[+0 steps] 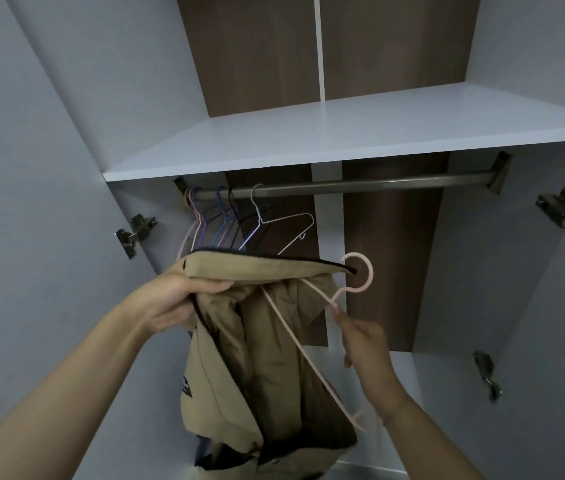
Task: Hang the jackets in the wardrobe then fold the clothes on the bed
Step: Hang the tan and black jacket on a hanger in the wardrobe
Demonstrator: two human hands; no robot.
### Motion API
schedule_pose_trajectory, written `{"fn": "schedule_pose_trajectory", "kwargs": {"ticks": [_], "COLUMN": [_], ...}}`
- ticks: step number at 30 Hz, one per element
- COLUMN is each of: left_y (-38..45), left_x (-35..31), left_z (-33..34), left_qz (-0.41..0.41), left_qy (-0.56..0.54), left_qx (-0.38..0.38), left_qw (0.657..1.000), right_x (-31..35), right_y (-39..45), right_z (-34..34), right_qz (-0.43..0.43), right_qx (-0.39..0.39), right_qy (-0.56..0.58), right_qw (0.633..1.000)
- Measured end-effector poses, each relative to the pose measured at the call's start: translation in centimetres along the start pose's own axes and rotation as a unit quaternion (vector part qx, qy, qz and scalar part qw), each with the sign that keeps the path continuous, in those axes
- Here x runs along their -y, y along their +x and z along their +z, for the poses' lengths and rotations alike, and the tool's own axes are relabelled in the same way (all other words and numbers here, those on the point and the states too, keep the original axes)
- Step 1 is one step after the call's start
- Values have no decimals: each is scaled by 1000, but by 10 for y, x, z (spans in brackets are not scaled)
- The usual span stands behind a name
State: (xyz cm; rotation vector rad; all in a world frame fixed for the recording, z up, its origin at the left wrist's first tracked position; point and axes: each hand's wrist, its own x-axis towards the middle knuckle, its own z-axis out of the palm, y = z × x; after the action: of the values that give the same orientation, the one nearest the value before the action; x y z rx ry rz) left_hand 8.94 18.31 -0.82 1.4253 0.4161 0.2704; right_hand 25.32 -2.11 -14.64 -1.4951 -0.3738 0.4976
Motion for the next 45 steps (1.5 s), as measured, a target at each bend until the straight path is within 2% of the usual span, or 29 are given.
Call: {"fn": "schedule_pose_trajectory", "kwargs": {"ticks": [2, 4, 6, 8, 9, 10, 12, 13, 15, 17, 20, 24, 27, 29, 31, 33, 35, 37, 39, 42, 45], "left_y": [-12, -22, -28, -32, -31, -29, -19, -11, 8, 26, 39, 49, 55, 61, 66, 67, 64, 60, 54, 43, 26], "left_x": [15, 30, 40, 47, 47, 44, 30, 20, 2, -5, -5, 0, 10, 16, 21, 22, 18, 12, 5, -4, -12], "left_z": [-14, -24, -29, -32, -30, -24, -6, 3, 22, 40, 54, 53, 58, 56, 47, 37, 33, 34, 35, 37, 31], "left_qz": [-8, -2, -25, -71, -69, -38, 116, 196, 272, 275, 309, 307, 299, 285, 272, 270, 271, 279, 281, 291, 287], "left_qy": [64, 191, 346, 450, 472, 472, 438, 438, 505, 569, 544, 595, 576, 533, 465, 409, 374, 342, 329, 339, 342], "left_qx": [-13, -1, 54, 110, 115, 97, -8, -54, -72, -39, 4, 18, 2, -40, -84, -118, -139, -148, -147, -137, -138], "left_qw": [998, 982, 937, 883, 871, 875, 892, 876, 816, 774, 780, 743, 761, 795, 838, 864, 876, 885, 890, 884, 884], "right_x": [4, 9, 16, 25, 31, 35, 45, 51, 61, 71, 84, 97, 107, 115, 111, 88, 45, -4, -44, -80, -92], "right_y": [-4, -7, -8, -5, -4, -3, -3, -4, -7, -8, -5, -3, 1, 7, 13, 11, 2, -5, -8, -1, 10], "right_z": [1, 1, -1, -5, -8, -11, -14, -14, -13, -13, -20, -35, -45, -59, -80, -96, -94, -74, -41, 4, 25], "right_qz": [-56, -103, -142, -189, -221, -255, -308, -322, -338, -341, -340, -338, -307, -292, -300, -290, -199, -79, 22, 67, 76], "right_qx": [-13, -12, -4, 6, 11, 19, 45, 57, 81, 94, 69, 61, 61, 45, -13, -71, -73, 13, 142, 287, 310], "right_qy": [39, 56, 59, 32, 5, -28, -108, -140, -170, -169, -181, -240, -300, -301, -272, -170, -24, -10, -68, -108, -169], "right_qw": [998, 993, 988, 981, 975, 966, 944, 935, 922, 920, 920, 908, 901, 907, 914, 939, 977, 997, 987, 949, 933]}}
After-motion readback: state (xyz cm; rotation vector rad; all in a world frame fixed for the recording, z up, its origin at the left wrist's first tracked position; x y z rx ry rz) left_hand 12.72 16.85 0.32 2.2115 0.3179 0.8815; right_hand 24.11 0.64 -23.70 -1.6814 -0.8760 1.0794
